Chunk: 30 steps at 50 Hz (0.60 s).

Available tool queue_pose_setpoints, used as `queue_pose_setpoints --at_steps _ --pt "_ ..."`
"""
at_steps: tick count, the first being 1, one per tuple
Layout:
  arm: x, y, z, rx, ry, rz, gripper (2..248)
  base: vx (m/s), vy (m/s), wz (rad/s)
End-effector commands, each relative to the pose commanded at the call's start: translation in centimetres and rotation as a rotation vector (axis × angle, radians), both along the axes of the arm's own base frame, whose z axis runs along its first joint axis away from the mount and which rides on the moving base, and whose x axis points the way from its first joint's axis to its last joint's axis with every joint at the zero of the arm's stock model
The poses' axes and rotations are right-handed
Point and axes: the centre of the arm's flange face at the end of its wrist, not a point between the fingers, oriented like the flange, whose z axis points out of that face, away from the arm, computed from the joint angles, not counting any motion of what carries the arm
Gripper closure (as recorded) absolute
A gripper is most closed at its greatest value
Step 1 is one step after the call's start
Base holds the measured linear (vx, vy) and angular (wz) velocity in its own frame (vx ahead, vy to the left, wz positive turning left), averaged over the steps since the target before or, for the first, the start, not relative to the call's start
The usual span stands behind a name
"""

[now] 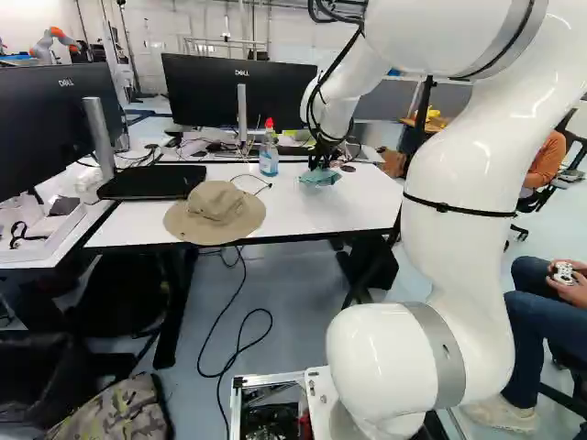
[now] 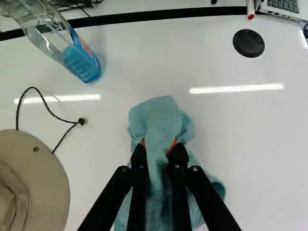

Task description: Clean the table with the green towel

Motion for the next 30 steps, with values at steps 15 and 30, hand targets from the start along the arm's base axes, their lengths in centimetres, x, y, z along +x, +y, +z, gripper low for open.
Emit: queue_pose_setpoints --at_steps 15,30 --pt "2.3 -0.9 0.0 -0.002 -0.034 -0.014 198 0.000 0.000 0.000" --pt "5.8 -1.0 0.3 -0.007 -0.135 -0.012 198 0.000 0.000 0.000"
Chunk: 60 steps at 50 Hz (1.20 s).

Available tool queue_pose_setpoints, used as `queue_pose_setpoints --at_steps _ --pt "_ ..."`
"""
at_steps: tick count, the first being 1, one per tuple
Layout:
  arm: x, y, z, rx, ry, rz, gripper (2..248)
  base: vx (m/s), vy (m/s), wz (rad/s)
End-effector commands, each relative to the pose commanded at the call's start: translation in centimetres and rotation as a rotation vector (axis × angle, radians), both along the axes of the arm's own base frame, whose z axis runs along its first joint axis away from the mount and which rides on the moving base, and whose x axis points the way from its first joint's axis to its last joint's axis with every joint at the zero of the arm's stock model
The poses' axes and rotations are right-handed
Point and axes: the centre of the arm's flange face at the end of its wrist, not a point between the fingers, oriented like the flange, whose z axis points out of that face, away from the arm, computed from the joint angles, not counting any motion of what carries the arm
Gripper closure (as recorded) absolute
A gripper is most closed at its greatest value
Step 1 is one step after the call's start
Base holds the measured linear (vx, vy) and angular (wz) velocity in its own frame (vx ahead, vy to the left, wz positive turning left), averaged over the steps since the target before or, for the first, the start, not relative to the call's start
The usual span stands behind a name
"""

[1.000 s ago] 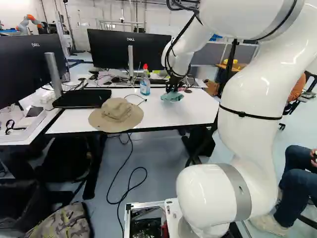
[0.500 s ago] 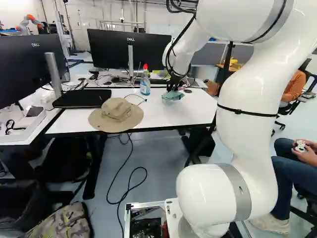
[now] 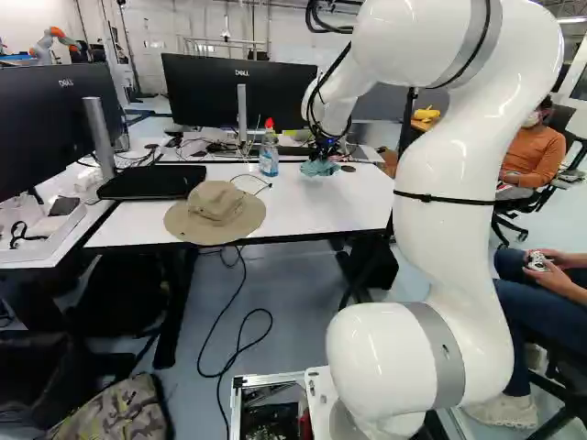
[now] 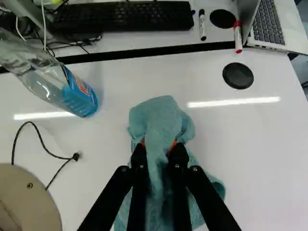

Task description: Clean the table with the green towel

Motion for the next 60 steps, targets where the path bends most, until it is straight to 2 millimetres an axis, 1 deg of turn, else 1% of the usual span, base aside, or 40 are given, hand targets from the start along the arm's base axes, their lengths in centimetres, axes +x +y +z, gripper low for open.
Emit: queue_pose_setpoints --at_steps 15,32,48,60 --pt "3.1 0.3 0.0 -0.004 -0.068 0.007 198 0.000 0.000 0.000" --pt "6.7 0.4 -1.9 -0.005 -0.104 0.012 198 0.000 0.000 0.000" --pt "7.5 1.1 -3.7 -0.006 -0.121 0.022 198 0.000 0.000 0.000" --pt "7.9 1.1 -5.1 -0.005 -0.119 0.022 198 0.000 0.000 0.000"
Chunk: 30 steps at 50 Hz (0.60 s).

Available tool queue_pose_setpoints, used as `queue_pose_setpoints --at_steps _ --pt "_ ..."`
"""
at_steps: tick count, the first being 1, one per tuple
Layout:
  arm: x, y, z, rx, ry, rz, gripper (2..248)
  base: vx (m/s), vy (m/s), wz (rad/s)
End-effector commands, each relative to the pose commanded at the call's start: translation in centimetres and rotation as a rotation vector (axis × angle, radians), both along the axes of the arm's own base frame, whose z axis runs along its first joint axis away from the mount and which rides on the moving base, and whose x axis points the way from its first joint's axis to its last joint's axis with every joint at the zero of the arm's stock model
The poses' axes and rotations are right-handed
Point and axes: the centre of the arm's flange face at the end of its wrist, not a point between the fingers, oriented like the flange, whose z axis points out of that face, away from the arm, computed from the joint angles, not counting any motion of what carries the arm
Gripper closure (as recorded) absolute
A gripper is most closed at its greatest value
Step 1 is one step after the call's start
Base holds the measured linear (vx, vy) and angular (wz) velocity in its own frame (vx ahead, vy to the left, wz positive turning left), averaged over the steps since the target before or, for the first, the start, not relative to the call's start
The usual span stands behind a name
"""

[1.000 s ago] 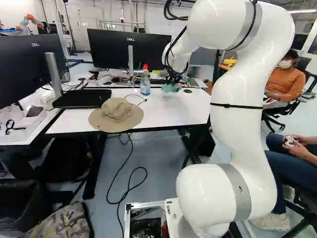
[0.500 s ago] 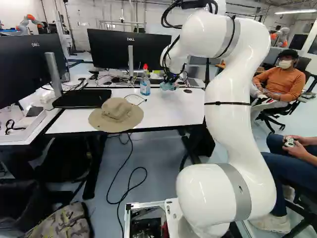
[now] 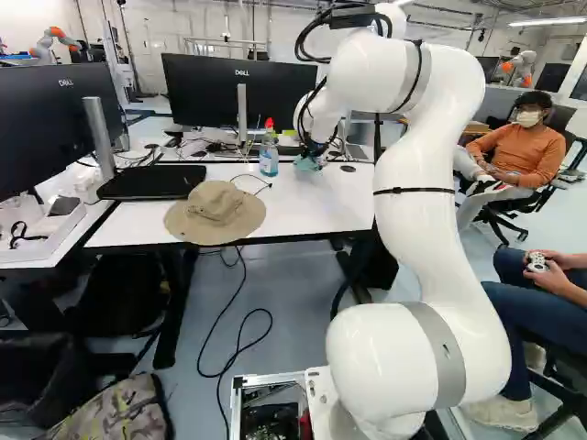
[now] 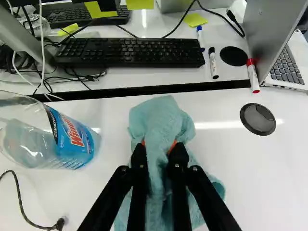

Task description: Clean the table with the green towel

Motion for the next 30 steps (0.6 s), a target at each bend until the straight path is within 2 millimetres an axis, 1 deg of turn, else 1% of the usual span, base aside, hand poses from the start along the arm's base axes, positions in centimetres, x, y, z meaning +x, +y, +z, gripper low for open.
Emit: queue_pose_setpoints --at_steps 23,30 --pt "0.8 0.0 -2.9 0.001 0.013 0.000 198 0.000 0.000 0.000" --pt "0.8 0.0 -2.9 0.001 0.013 0.000 198 0.000 0.000 0.000"
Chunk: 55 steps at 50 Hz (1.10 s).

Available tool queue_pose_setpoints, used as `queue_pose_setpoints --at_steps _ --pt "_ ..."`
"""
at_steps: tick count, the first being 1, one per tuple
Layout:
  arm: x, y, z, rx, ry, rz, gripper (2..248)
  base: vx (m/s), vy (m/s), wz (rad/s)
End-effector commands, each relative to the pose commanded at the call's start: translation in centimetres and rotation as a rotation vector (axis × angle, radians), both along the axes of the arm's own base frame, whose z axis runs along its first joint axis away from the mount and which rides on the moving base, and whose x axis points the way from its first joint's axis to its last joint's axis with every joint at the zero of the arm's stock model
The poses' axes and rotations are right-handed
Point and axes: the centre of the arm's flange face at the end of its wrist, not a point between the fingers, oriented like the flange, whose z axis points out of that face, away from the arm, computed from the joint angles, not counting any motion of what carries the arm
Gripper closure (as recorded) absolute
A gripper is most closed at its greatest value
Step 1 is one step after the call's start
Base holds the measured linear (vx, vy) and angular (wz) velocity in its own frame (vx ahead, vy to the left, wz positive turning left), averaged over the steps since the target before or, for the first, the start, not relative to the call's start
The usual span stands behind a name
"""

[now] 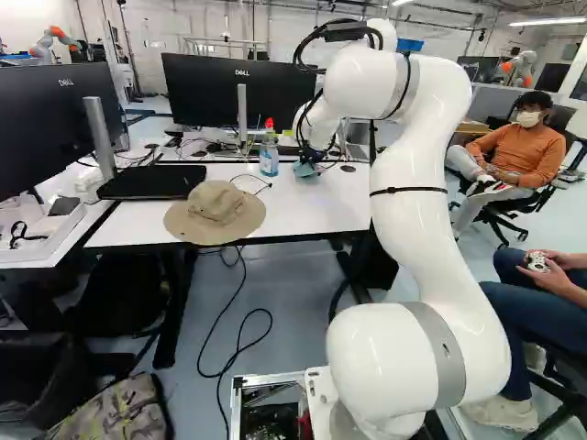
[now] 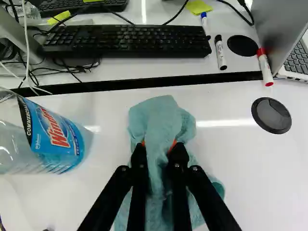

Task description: Clean the table with the green towel

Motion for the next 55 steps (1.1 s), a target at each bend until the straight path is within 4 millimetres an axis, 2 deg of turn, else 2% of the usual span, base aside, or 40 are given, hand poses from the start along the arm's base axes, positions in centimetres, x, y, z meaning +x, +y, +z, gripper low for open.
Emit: queue_pose_setpoints --at_steps 55 --pt "-0.67 0.02 -0.57 0.003 0.097 0.000 198 0.000 0.000 0.000"
